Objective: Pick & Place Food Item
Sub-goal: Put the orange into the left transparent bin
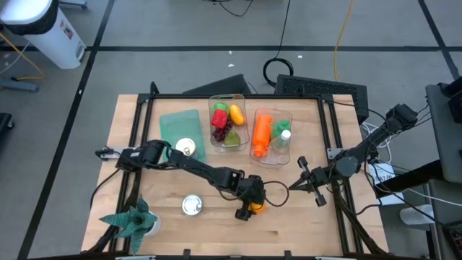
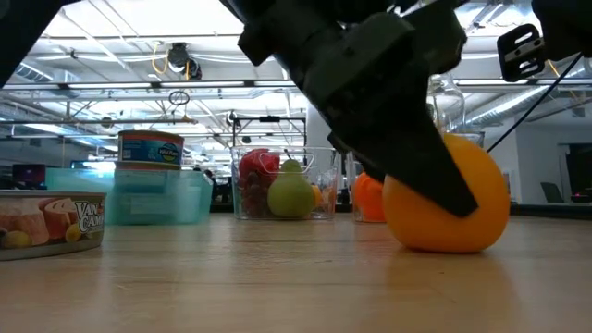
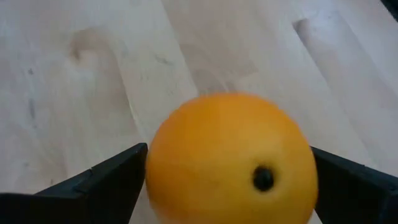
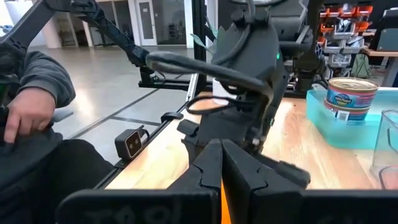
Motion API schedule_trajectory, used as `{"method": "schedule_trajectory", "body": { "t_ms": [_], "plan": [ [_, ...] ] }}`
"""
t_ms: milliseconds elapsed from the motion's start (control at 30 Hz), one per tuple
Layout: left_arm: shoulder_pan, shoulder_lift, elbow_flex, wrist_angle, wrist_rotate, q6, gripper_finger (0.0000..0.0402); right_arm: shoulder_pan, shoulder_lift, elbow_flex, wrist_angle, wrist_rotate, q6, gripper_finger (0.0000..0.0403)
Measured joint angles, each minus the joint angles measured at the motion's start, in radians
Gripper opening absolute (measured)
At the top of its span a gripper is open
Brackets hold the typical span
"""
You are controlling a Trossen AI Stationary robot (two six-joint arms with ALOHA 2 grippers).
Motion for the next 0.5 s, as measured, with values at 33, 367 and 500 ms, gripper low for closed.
{"method": "schedule_trajectory", "body": {
  "t_ms": [33,367,500],
  "plan": [
    [0.0,0.009,0.0,0.013,0.003,0.0,0.0397,0.0,0.0,0.0,0.0,0.0,0.0,0.0],
    [-0.001,0.013,0.0,0.045,0.039,0.005,0.0386,0.0,0.0,0.0,0.003,-0.003,0.008,0.0],
    [-0.001,0.013,0.0,0.059,0.04,0.016,0.0336,0.0,0.0,0.0,0.0,-0.002,0.007,0.0]
  ]
}}
